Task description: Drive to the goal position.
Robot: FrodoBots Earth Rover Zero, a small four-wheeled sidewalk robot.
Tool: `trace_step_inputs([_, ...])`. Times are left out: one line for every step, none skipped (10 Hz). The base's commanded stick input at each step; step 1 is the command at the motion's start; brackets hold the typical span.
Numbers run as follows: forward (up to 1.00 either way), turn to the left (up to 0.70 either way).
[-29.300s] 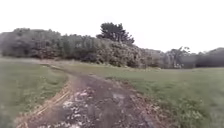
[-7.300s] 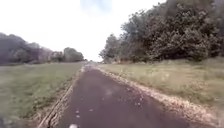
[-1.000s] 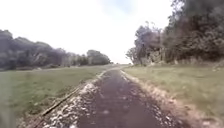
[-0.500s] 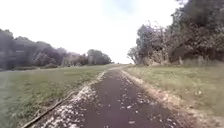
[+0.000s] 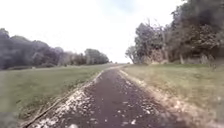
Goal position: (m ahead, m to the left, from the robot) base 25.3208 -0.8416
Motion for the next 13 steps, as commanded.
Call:
trace_step_inputs([0.85, 0.0])
trace_step_inputs([0.85, 0.0])
trace_step_inputs([0.85, 0.0])
trace_step_inputs([0.85, 0.0])
trace_step_inputs([0.85, 0.0])
trace_step_inputs([0.85, 0.0])
trace_step_inputs([0.85, 0.0])
trace_step_inputs([0.85, 0.0])
trace_step_inputs([0.85, 0.0])
trace_step_inputs([0.85, 0.0])
trace_step_inputs([0.85, 0.0])
trace_step_inputs([0.85, 0.0])
trace_step_inputs([0.85, 0.0])
